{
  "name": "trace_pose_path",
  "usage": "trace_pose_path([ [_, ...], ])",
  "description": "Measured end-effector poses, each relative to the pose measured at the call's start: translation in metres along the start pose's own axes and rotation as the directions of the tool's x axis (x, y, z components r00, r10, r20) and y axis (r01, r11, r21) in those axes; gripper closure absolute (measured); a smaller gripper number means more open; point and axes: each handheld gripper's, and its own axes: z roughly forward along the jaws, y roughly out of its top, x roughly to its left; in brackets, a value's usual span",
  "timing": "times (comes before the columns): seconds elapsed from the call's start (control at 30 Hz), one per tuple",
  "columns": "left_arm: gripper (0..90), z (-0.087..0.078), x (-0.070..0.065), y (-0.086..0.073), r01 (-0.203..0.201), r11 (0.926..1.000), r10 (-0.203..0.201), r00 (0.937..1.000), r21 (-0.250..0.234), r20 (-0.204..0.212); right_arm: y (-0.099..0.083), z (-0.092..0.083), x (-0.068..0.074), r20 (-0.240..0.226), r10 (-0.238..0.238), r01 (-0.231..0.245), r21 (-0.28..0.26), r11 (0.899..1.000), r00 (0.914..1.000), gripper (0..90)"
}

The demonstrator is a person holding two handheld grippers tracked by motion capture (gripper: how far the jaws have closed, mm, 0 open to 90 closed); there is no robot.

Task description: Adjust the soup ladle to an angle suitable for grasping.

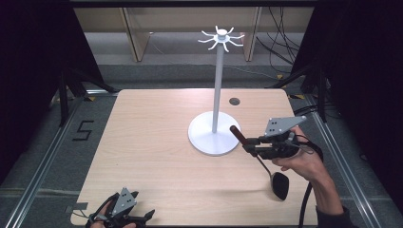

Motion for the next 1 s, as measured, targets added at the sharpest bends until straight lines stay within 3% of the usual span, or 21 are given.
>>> trace_pose_path([
  [0.1, 15.8, 0.001, 0.000, 0.000, 0.004, 1.0000, -0.004, 1.0000, -0.008, 0.002, 0.001, -0.011, -0.003, 0.016, 0.020, -0.019, -0.064, 0.998, 0.9997, 74.3],
  [0.27, 15.8, 0.000, 0.000, 0.000, 0.013, 0.9999, -0.012, 0.9999, -0.009, 0.012, 0.000, -0.020, -0.008, 0.008, 0.039, -0.037, -0.118, 0.992, 0.9992, 74.3],
  [0.33, 15.8, 0.000, -0.002, 0.000, 0.061, 0.9975, -0.060, 0.9974, -0.036, 0.041, -0.001, -0.026, -0.012, -0.004, 0.057, -0.057, -0.162, 0.985, 0.9984, 74.3],
  [0.4, 15.8, 0.000, -0.002, 0.000, 0.055, 0.9980, -0.054, 0.9979, -0.032, 0.035, -0.001, -0.027, -0.013, -0.002, 0.057, -0.057, -0.175, 0.983, 0.9984, 74.3],
  [0.43, 15.8, 0.000, 0.000, 0.000, 0.027, 0.9993, -0.027, 0.9993, -0.026, 0.027, -0.002, -0.029, -0.013, -0.013, 0.080, -0.081, -0.182, 0.980, 0.9967, 74.3],
  [0.47, 15.8, 0.000, 0.001, -0.001, 0.022, 0.9996, -0.022, 0.9995, -0.015, 0.023, -0.002, -0.030, -0.016, -0.012, 0.070, -0.071, -0.215, 0.974, 0.9975, 74.3],
  [0.53, 15.8, -0.001, 0.001, 0.000, 0.027, 0.9996, -0.027, 0.9995, -0.012, 0.017, -0.002, -0.031, -0.017, -0.014, 0.073, -0.074, -0.226, 0.971, 0.9972, 74.3],
  [0.57, 15.8, -0.001, 0.001, 0.000, 0.025, 0.9996, -0.025, 0.9996, -0.013, 0.015, -0.001, -0.031, -0.015, -0.023, 0.108, -0.110, -0.236, 0.966, 0.9939, 74.3],
  [0.6, 15.8, -0.001, 0.001, 0.000, 0.021, 0.9997, -0.021, 0.9996, -0.011, 0.018, 0.000, -0.032, -0.019, -0.021, 0.072, -0.074, -0.251, 0.965, 0.9972, 74.3],
  [0.67, 15.8, -0.002, 0.001, 0.000, 0.010, 0.9999, -0.010, 0.9998, 0.003, 0.015, 0.001, -0.033, -0.019, -0.035, 0.082, -0.088, -0.250, 0.964, 0.9960, 74.3],
  [0.7, 15.8, -0.001, 0.001, 0.000, 0.025, 0.9996, -0.025, 0.9996, -0.012, 0.017, 0.002, -0.032, -0.021, -0.054, 0.087, -0.098, -0.272, 0.957, 0.9948, 74.3],
  [0.8, 15.8, -0.001, 0.001, 0.000, 0.018, 0.9998, -0.018, 0.9997, -0.007, 0.014, 0.004, -0.034, -0.025, -0.055, 0.089, -0.101, -0.292, 0.951, 0.9946, 74.3],
  [0.83, 15.8, 0.000, -0.001, 0.000, 0.045, 0.9989, -0.045, 0.9986, -0.014, 0.028, 0.006, -0.036, -0.027, -0.076, 0.093, -0.113, -0.325, 0.939, 0.9928, 74.3],
  [0.87, 15.8, 0.000, -0.001, 0.000, 0.045, 0.9989, -0.045, 0.9986, -0.014, 0.028, 0.006, -0.036, -0.027, -0.076, 0.093, -0.113, -0.325, 0.939, 0.9928, 74.3],
  [0.97, 15.8, -0.001, 0.001, 0.000, 0.027, 0.9996, -0.027, 0.9995, 0.006, 0.019, 0.014, -0.036, -0.031, -0.073, 0.082, -0.103, -0.362, 0.926, 0.9939, 74.3],
  [1.0, 15.8, -0.002, 0.002, 0.000, 0.018, 0.9998, -0.018, 0.9997, 0.012, 0.014, 0.016, -0.036, -0.030, -0.078, 0.105, -0.126, -0.359, 0.925, 0.9914, 74.3],
])
